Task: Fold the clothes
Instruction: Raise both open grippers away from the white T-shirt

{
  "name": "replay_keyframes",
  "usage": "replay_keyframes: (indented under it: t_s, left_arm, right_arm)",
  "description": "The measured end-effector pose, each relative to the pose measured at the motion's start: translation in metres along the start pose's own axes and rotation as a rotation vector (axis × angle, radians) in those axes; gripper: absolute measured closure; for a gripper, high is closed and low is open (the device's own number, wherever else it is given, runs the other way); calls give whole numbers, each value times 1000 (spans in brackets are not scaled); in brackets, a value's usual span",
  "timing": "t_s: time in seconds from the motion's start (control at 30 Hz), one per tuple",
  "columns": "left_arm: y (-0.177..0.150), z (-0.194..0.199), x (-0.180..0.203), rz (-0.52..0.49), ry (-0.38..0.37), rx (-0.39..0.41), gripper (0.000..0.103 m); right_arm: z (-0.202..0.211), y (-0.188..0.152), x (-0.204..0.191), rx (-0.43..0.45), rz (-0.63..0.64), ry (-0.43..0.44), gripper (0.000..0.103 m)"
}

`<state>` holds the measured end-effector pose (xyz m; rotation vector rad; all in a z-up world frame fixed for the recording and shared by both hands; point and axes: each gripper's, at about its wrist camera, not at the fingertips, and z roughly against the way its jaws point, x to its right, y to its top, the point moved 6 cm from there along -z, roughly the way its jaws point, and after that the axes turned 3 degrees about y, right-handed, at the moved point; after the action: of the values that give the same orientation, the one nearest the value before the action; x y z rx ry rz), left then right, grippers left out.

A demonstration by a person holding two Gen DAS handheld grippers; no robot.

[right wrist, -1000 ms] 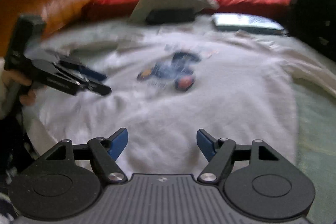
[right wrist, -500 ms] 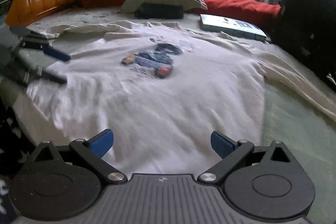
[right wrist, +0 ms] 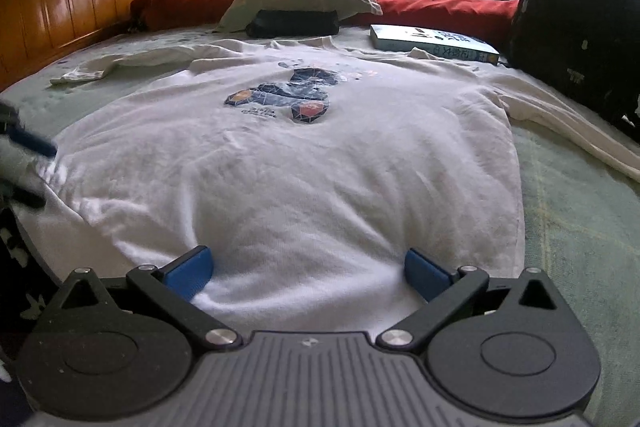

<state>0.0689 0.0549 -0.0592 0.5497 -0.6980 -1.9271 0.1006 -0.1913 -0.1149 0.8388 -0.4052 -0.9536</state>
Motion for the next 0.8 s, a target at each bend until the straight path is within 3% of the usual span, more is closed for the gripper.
replay_keyframes:
  t_s: [0.17, 0.3, 0.37, 0.6, 0.8]
  left_arm:
    - [46, -32, 13, 18, -26, 76, 27]
    - [39, -75, 17, 80, -19, -13, 27]
    - [31, -73, 16, 92, -18, 23, 26]
    - [32, -49, -9, 149, 16, -30, 26]
    - [95, -56, -28, 143, 40, 21, 25]
  right_arm:
    - [6, 0, -4, -15, 8, -27, 0]
    - [17, -7, -4, -21, -4, -44, 0]
    - [25, -13, -1, -14, -27, -44, 0]
    - [39, -10, 4, -10, -96, -51, 0]
    - [40, 37, -3, 67, -20, -36, 0]
